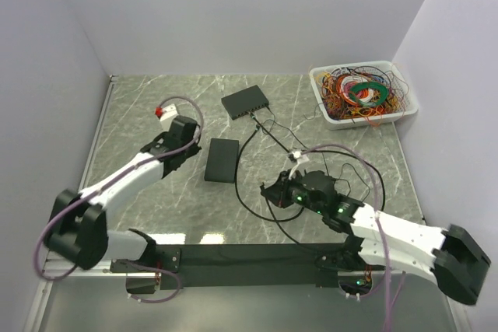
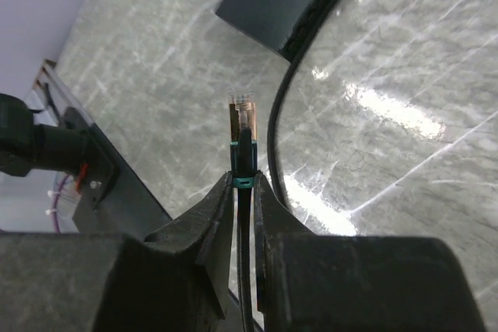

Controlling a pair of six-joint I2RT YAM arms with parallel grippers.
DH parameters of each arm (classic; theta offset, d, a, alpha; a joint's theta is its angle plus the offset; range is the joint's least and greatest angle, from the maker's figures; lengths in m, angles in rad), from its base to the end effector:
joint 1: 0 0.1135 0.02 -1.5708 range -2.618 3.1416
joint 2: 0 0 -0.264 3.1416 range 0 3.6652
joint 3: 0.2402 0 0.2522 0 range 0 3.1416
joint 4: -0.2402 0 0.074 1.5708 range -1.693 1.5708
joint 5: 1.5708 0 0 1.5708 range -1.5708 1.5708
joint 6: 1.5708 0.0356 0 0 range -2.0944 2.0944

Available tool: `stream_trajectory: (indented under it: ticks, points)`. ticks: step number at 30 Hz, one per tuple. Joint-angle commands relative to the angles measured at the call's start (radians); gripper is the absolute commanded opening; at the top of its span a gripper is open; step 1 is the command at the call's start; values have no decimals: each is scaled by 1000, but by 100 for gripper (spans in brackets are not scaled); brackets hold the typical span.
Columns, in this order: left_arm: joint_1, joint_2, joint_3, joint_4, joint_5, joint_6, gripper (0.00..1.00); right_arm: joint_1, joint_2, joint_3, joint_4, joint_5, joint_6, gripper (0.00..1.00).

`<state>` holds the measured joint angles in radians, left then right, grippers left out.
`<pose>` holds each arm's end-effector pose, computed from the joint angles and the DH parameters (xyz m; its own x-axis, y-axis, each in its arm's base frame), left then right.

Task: Insert the plug into the switch port

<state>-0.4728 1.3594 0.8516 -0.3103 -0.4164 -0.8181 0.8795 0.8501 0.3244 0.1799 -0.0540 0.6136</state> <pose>0.2564 -0.1150 0.2272 -0.5685 -0.4589 -0.6828 -0.3578 0.8853 -0.2971 0.1202 0.1483 0.2037 -0.6383 0.1306 -0.7586 -0.5310 0.6389 0.5567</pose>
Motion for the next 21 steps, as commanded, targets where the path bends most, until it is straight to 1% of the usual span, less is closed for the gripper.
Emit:
stream_trajectory:
  ticks: [1, 2, 3, 4, 5, 6, 8, 9, 13, 15, 18, 21]
  points:
    - [-1, -138, -31, -7, -47, -6, 20, 16, 156, 31, 198, -58, 41, 0]
    - [-1, -160, -40, -6, -45, -4, 20, 41, 202, 30, 243, -90, 76, 0]
    - [0, -201, -57, -9, -47, -3, 21, 62, 301, 36, 281, -96, 90, 0]
    - [2, -218, -63, -16, -48, -3, 21, 81, 350, 51, 347, -101, 103, 0]
    - [2, -233, -69, -19, -48, -1, 21, 125, 401, 64, 371, -98, 121, 0]
    - [2, -247, -81, -23, -48, 0, 21, 143, 494, 79, 392, -101, 129, 0]
    - [3, -287, -104, -29, -47, -1, 21, 171, 582, 123, 453, -113, 146, 0]
    - [6, -310, -112, -26, -41, 2, 21, 186, 652, 137, 470, -124, 153, 0]
    - [13, -345, -147, -27, -19, 4, 21, 194, 774, 205, 509, -133, 164, 0]
    - [11, -358, -163, -23, 2, 4, 20, 194, 814, 228, 489, -104, 153, 0]
    - [11, -368, -181, -26, 14, 4, 19, 185, 843, 265, 438, -73, 133, 0]
    - [11, -376, -192, -44, 1, 10, 19, 144, 846, 268, 415, -78, 130, 0]
